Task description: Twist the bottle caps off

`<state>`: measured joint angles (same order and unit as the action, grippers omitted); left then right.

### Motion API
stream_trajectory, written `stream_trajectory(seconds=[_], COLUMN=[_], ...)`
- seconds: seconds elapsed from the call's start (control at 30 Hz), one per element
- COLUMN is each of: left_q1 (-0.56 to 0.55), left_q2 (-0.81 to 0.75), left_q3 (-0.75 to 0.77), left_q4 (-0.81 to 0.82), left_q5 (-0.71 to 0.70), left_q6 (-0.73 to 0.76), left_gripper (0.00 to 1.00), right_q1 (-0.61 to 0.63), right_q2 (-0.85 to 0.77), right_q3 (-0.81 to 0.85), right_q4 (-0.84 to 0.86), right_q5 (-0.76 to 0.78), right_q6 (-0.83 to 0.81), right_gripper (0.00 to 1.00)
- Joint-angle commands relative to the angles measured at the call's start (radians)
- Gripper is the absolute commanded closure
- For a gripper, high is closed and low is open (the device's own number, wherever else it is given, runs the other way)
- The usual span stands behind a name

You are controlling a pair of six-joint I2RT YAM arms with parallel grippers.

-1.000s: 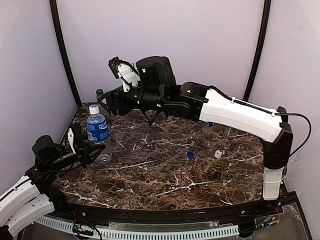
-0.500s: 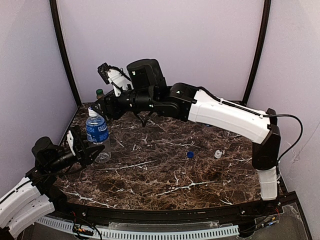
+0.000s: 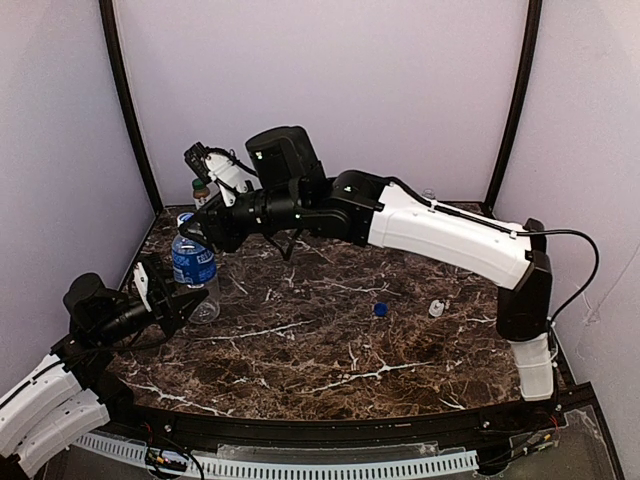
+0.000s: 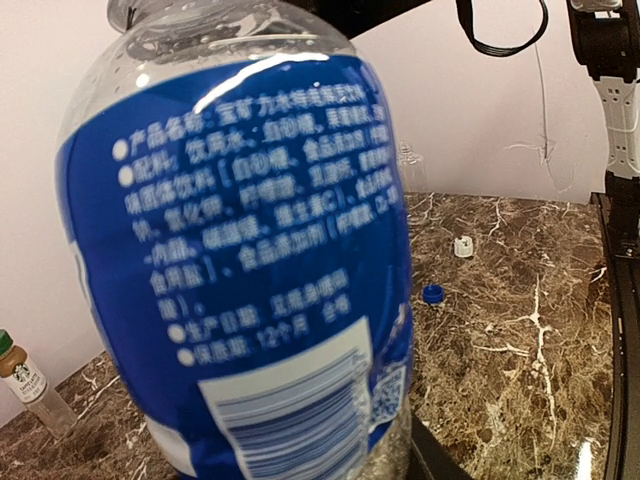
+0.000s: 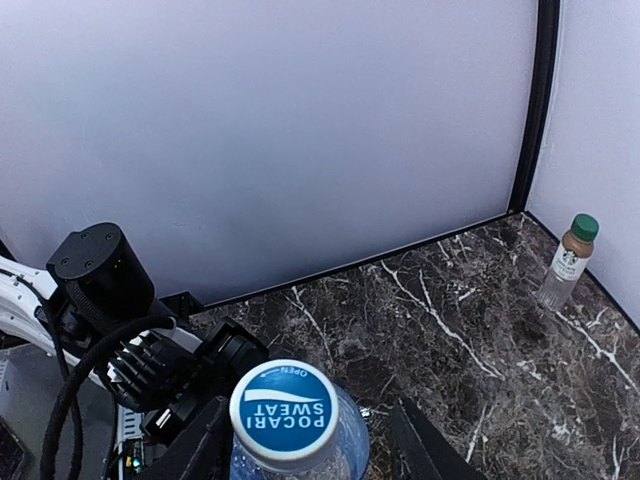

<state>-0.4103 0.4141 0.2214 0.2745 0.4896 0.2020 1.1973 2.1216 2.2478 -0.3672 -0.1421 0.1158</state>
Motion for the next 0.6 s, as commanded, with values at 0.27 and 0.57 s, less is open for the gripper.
stream_trajectory(seconds=[0.27,0.57], left_q1=[0.011,0.019], left_q2=[0.006,0.003], left_q3=[0.001,0.015], left_q4=[0.002,-0.015], left_q5=[0.015,0.071], left_q6=[0.020,-0.052], left_gripper=[0.73,0.32], right_q1=[-0.015,-0.025], right_q2=[0.046,0.001], right_q3=[0.038,-0.064], right_q4=[0.040,0.129], right_q5=[-0.081,-0.118], right_q6=[0.016,0.023], right_gripper=[0.75,1.00])
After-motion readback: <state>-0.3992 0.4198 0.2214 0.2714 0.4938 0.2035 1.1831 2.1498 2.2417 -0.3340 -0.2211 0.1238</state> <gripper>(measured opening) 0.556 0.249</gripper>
